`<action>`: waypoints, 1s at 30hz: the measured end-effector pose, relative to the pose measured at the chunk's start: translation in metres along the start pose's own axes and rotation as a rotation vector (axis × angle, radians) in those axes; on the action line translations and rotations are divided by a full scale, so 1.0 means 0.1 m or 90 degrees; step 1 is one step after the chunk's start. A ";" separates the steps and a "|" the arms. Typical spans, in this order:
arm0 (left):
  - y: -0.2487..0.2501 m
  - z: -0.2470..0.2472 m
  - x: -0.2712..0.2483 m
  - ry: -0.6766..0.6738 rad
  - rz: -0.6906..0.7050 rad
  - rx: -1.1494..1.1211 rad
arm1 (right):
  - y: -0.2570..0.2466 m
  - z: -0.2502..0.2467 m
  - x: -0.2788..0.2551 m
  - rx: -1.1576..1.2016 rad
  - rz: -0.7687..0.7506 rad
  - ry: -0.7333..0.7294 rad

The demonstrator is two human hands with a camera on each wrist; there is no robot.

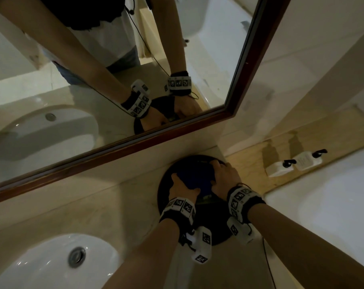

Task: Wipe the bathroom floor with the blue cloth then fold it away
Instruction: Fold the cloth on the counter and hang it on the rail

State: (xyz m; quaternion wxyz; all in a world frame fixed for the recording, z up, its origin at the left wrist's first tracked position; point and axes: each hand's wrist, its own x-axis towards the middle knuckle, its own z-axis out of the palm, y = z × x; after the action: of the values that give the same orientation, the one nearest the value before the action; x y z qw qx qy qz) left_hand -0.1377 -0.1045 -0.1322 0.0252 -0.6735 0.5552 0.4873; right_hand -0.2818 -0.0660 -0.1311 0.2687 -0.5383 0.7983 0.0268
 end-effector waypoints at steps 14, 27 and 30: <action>-0.17 -0.07 -0.22 0.021 0.015 -0.108 | -0.09 -0.09 -0.33 0.081 -0.053 0.013; -0.83 -0.01 -0.39 0.032 0.068 -0.301 | -0.21 -0.10 -0.79 0.220 -0.076 -0.036; -1.03 0.05 -0.40 0.024 0.068 -0.248 | -0.23 0.06 -0.84 0.237 -0.057 -0.060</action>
State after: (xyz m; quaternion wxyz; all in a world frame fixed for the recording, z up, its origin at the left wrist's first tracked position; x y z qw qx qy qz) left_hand -0.0579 -0.0339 -0.1597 -0.1421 -0.6444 0.4854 0.5735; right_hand -0.2365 -0.0025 -0.0917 0.4015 -0.5124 0.7513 -0.1086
